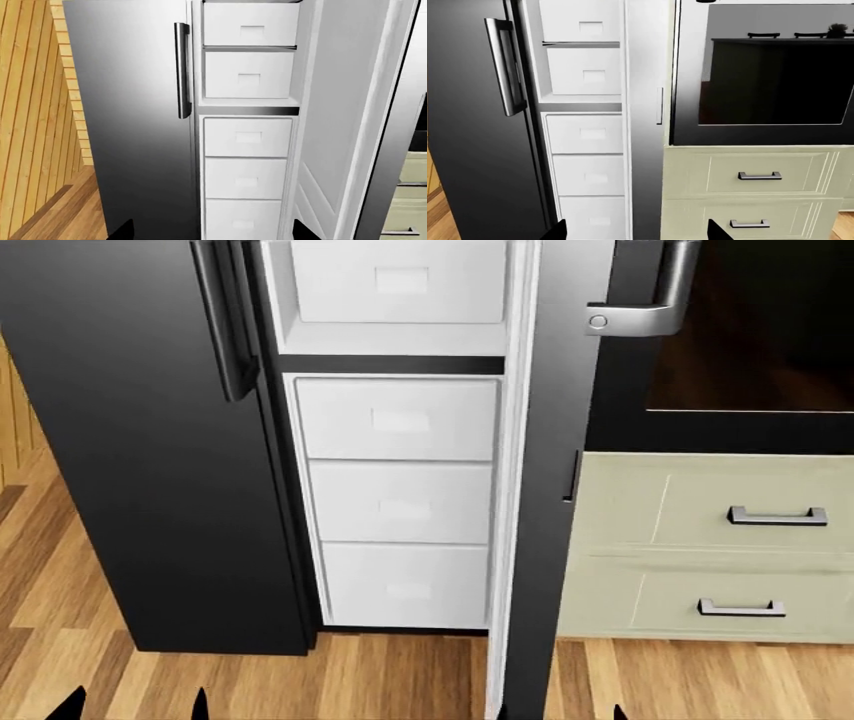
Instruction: Close the fridge door
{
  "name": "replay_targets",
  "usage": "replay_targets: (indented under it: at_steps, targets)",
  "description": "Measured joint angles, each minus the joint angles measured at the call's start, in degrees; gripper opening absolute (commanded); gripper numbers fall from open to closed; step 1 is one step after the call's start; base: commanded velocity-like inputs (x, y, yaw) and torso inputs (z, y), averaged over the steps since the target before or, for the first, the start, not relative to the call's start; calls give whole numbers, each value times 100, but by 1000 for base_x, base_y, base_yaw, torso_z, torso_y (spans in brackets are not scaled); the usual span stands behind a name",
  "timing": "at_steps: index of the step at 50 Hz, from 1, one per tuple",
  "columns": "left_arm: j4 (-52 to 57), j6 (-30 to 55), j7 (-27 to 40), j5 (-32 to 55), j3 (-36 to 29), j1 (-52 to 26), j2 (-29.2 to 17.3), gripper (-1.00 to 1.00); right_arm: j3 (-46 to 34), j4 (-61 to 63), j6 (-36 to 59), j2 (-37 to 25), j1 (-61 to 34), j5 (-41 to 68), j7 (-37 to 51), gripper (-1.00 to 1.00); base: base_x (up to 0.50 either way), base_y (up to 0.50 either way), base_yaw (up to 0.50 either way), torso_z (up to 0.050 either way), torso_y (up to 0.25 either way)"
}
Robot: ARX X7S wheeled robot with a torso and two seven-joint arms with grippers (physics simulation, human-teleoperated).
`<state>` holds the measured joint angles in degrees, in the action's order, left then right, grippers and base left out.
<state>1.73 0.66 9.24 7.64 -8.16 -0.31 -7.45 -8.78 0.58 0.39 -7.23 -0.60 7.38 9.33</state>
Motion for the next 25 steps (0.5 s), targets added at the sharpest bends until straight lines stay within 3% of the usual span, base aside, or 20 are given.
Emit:
replay_targets:
  at_steps: [25]
  targets:
    - [-45,-44,97,107,-99,-37,-94,100,-113,-36,-70,-83,-34,100,109,100,0,-500,0,0,0]
